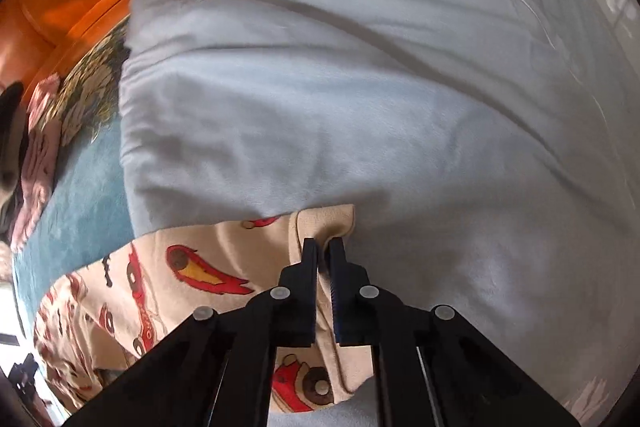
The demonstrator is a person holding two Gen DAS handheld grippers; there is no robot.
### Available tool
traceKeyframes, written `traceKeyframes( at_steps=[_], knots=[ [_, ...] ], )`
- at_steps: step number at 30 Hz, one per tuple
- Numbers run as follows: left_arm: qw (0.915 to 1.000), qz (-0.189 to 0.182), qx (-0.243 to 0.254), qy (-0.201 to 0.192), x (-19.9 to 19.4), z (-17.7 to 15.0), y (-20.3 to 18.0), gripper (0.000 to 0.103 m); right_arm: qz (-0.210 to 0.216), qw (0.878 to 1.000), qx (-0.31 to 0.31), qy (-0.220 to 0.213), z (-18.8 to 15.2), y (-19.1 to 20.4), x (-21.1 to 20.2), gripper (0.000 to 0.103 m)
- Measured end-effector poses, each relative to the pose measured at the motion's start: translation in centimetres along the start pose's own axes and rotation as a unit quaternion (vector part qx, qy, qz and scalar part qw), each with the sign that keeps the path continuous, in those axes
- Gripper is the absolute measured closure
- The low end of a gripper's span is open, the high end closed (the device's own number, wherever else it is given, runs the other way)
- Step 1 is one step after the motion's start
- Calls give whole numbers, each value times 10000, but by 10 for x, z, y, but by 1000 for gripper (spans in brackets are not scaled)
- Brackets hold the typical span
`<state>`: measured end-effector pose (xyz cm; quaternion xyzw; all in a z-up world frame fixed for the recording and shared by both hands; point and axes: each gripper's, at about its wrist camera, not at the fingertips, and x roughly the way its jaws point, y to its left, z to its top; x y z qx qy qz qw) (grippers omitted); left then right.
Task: Fold clothes
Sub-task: 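Grasp the pants waistband with the left gripper while the right gripper grasps the leg hem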
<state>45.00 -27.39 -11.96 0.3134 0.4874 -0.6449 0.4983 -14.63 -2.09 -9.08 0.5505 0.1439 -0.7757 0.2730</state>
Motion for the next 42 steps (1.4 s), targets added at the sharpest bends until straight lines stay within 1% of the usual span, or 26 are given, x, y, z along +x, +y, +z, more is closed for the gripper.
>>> traceKeyframes(
  at_steps=[1, 3, 6, 8, 9, 10, 12, 13, 14, 16, 17, 20, 22, 23, 25, 26, 27, 28, 29, 30, 34, 38, 40, 42],
  knots=[
    [10000, -4, -15, -11, -2, 0, 2, 64, -56, 9997, -220, -67, 2, 7, -5, 102],
    [10000, -5, -24, -35, -5, 0, 5, 64, -325, 9978, -428, -378, 16, 11, -17, 102],
    [10000, -5, -78, -7, -9, -1, 12, 64, -741, 9950, -168, -644, 42, -10, -20, 102],
    [10000, -22, -82, 16, -12, -2, 17, 64, -913, 9939, -79, -611, 44, -22, -15, 102],
    [10000, -28, -69, 12, -13, -3, 18, 64, -846, 9951, -8, -503, 40, -26, -13, 102],
    [10000, -33, -56, 6, -15, -4, 20, 64, -649, 9972, 121, -357, 37, -29, -10, 102],
    [10000, -42, -50, 4, -16, -5, 24, 61, -528, 9975, 392, -271, 27, -32, -8, 102],
    [10000, -59, -72, 22, -16, -6, 26, 57, -441, 9976, 478, -227, 24, -34, -6, 96],
    [9999, -78, -91, 39, -16, -8, 28, 56, -355, 9976, 565, -178, 20, -36, -4, 79],
    [9999, -100, -94, 64, -15, -10, 29, 56, -183, 9971, 736, -14, 11, -41, 2, 54],
    [9999, -107, -90, 75, -15, -10, 29, 56, -95, 9966, 820, 40, 7, -44, 3, 53],
    [9998, -165, -58, 119, -14, -10, 27, 56, -147, 9948, 1003, 85, 3, -48, 7, 52],
    [9997, -209, -20, 151, -13, -10, 24, 56, -121, 9932, 1152, 142, 3, -49, 12, 52],
    [9996, -215, -7, 163, -12, -10, 24, 56, -43, 9922, 1240, 141, 2, -49, 14, 52],
    [9996, -225, 13, 187, -10, -10, 23, 55, 244, 9915, 1264, 201, 0, -43, 14, 52],
    [9995, -222, 3, 204, -8, -10, 24, 55, 336, 9922, 1170, 263, -2, -37, 15, 53],
    [9995, -228, -12, 226, -6, -9, 24, 55, 248, 9943, 996, 293, -4, -30, 14, 56],
    [9994, -231, -22, 248, -4, -9, 24, 55, 160, 9960, 821, 324, -6, -23, 12, 77],
    [9994, -230, -15, 267, -2, -9, 23, 55, 72, 9973, 647, 355, -8, -16, 11, 91],
    [9993, -229, 8, 287, 0, -8, 21, 55, -14, 9981, 475, 379, -9, -9, 10, 91],
    [9989, -278, 88, 362, 8, -7, 15, 55, -283, 9994, -27, 208, -9, 7, -4, 92],
    [9985, -297, 127, 433, 14, -6, 11, 55, -562, 9974, 15, -458, 10, 5, -30, 92],
    [9983, -319, 104, 468, 16, -6, 13, 55, -767, 9947, -16, -680, 24, 5, -33, 92],
    [9982, -342, 84, 495, 16, -6, 14, 55, -849, 9938, 3, -713, 36, 6, -30, 92]
  ],
)
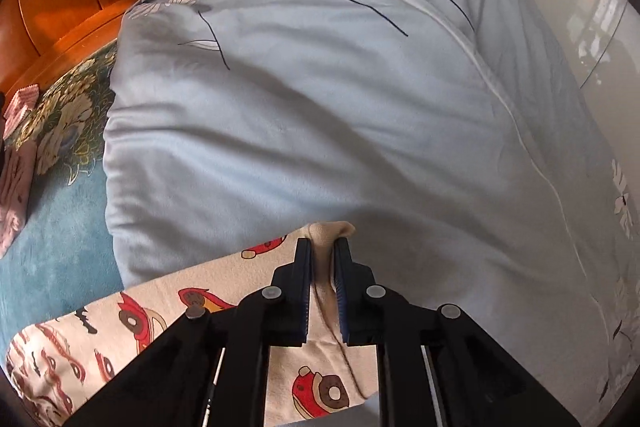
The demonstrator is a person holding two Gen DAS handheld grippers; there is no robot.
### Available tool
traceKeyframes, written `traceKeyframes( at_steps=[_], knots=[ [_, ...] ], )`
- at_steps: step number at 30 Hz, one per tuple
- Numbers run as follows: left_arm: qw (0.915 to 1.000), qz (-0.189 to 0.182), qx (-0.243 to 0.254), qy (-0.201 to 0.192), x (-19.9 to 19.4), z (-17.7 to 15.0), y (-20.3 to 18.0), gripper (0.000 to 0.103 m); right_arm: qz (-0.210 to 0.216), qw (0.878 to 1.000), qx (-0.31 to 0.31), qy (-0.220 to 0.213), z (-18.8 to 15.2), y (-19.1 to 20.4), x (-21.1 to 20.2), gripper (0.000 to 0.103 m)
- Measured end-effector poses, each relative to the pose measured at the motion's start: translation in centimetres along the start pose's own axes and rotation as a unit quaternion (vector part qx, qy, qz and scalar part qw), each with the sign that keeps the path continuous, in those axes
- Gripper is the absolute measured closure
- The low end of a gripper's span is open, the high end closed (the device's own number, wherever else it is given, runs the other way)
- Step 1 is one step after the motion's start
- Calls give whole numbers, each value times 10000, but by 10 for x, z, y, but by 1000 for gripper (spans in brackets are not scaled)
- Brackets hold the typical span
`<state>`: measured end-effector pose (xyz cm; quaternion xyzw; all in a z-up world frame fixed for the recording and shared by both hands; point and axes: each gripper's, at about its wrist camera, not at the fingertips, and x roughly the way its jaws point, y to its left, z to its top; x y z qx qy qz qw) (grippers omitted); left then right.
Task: Fold clothes
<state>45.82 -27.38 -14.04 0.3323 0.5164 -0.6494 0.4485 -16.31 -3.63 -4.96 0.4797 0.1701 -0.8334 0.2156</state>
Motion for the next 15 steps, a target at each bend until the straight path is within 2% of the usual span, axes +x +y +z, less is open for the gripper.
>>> traceKeyframes(
  at_steps=[4, 7, 10, 12, 15],
  knots=[
    [10000, -21, 13, -35, -10, -2, 3, 55, -100, 9997, -88, 212, 1, 9, 16, 91],
    [9999, -10, 41, -126, -22, -3, 6, 55, -106, 9997, -31, 215, -12, 7, 10, 89],
    [9997, 8, 22, -223, -36, -6, 10, 54, -283, 9994, 110, 146, -15, 2, 2, 61],
    [9996, 40, -21, -272, -46, -11, 16, 54, -360, 9991, 231, 62, -17, -5, -8, 59],
    [9994, 101, -99, -319, -60, -22, 26, 53, -209, 9989, 413, -24, -21, -22, -29, 59]
  ],
)
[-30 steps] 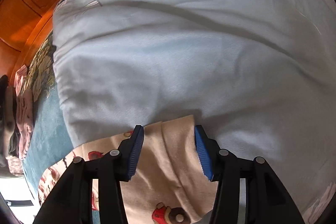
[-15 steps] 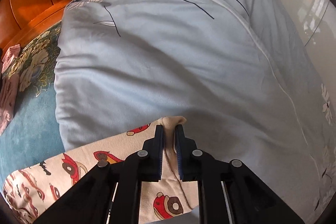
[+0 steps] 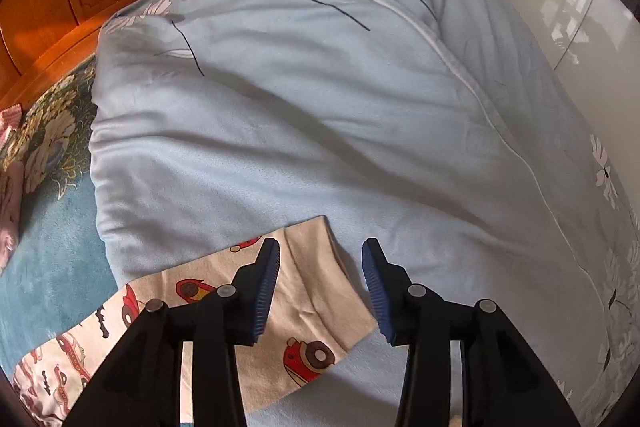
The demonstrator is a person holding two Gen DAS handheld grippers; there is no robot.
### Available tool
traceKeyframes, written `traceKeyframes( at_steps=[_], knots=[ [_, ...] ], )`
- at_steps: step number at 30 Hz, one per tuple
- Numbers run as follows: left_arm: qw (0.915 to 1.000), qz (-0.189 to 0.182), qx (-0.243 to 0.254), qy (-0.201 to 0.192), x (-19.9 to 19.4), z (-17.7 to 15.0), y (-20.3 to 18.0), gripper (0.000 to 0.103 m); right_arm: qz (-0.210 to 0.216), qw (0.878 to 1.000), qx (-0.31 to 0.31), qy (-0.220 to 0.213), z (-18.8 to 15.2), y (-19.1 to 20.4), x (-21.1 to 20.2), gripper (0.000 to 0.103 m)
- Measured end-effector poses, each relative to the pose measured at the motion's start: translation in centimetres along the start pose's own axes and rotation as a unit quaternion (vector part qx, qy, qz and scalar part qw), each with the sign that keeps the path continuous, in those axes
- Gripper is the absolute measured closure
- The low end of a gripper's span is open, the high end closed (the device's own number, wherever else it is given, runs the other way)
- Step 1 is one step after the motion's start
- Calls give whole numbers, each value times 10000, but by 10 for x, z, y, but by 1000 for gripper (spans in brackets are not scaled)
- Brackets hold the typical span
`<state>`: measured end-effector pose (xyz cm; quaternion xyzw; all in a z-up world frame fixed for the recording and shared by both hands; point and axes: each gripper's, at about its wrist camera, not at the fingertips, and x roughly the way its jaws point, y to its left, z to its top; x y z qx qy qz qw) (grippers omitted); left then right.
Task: Fold clothes
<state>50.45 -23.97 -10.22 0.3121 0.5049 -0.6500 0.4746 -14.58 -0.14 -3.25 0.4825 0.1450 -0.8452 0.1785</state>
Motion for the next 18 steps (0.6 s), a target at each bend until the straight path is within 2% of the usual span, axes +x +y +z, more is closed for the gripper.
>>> traceKeyframes(
  at_steps=[5, 10, 13, 15, 18],
  knots=[
    [9996, 226, -132, 40, -18, -25, 17, 53, 346, 9988, 301, 145, -26, -43, -24, 57],
    [9967, 276, -698, 299, -15, -49, 50, 52, 539, 9938, 793, 555, -68, -96, -27, 57],
    [9898, -58, -1322, 534, -5, -61, 71, 52, 780, 9810, 1500, 956, -100, -137, -23, 57],
    [9849, -228, -1601, 625, 1, -68, 79, 52, 1047, 9651, 2052, 1242, -124, -166, -19, 57],
    [9825, -376, -1740, 545, 5, -73, 81, 52, 1255, 9386, 2799, 1578, -158, -201, -13, 57]
  ],
)
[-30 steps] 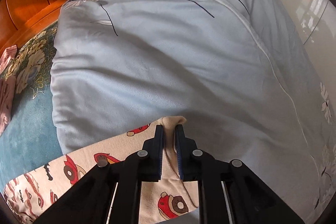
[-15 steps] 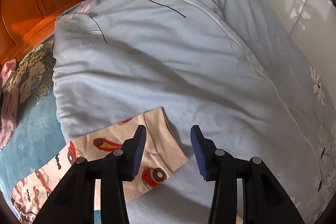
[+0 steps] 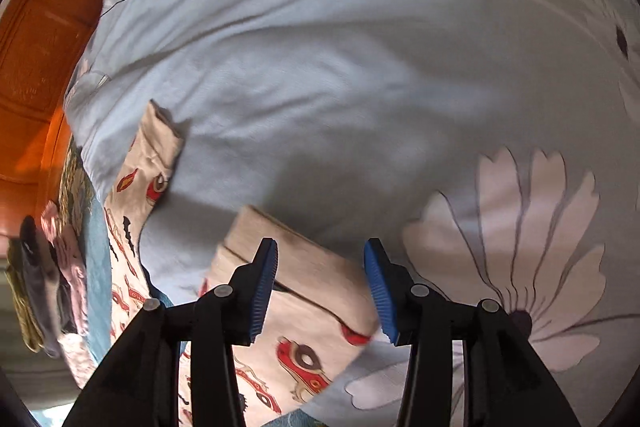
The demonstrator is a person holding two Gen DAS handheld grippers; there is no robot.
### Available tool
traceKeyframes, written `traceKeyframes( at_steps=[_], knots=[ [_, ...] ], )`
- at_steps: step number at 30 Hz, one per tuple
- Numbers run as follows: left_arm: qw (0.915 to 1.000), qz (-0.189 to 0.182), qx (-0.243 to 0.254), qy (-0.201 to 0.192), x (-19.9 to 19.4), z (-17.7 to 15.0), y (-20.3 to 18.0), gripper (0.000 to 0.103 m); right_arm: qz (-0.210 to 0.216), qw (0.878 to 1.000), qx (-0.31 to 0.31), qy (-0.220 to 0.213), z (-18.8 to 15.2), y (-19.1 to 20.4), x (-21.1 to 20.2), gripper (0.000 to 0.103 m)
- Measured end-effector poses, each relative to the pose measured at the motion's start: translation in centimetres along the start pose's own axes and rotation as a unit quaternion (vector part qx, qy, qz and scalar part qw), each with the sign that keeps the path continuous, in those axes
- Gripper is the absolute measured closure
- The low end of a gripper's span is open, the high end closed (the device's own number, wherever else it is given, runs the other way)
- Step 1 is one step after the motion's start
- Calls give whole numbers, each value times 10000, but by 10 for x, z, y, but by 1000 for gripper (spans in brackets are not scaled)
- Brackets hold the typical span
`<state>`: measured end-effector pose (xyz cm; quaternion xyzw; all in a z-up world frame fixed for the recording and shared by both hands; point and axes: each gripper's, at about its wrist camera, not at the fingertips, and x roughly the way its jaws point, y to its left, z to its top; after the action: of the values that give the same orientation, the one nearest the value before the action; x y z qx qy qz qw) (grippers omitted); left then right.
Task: Fold clothes
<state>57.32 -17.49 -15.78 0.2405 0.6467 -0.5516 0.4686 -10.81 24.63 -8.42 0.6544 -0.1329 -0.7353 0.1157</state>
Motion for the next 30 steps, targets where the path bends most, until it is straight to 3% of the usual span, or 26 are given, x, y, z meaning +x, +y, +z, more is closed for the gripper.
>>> traceKeyframes(
  at_steps=[3, 6, 16, 18, 20, 22, 25, 30],
  knots=[
    [9999, -95, -34, -84, 3, 0, -1, 54, 311, 9978, 576, 106, -7, -35, -2, 57],
    [9994, -243, -158, -187, 4, -1, 0, 54, 570, 9964, 601, 197, -12, -44, -3, 57],
    [9982, -452, -264, -308, 2, 3, 2, 70, 1220, 9909, 13, 570, -42, -13, 7, 57],
    [9981, -436, -326, -304, 2, 4, 6, 78, 1239, 9902, -38, 650, -48, -9, 14, 65],
    [9983, -350, -341, -306, 0, 4, 11, 89, 1222, 9902, -58, 672, -54, -5, 18, 84],
    [9978, -400, -408, -342, -2, 3, 14, 92, 1027, 9927, -118, 622, -56, -1, 19, 94],
    [9968, -472, -470, -435, -10, 3, 16, 94, 901, 9947, -244, 441, -53, 7, 11, 97],
    [9935, -786, -366, -737, -43, 8, 8, 95, 1235, 9907, -579, 2, -38, 36, -21, 98]
  ],
)
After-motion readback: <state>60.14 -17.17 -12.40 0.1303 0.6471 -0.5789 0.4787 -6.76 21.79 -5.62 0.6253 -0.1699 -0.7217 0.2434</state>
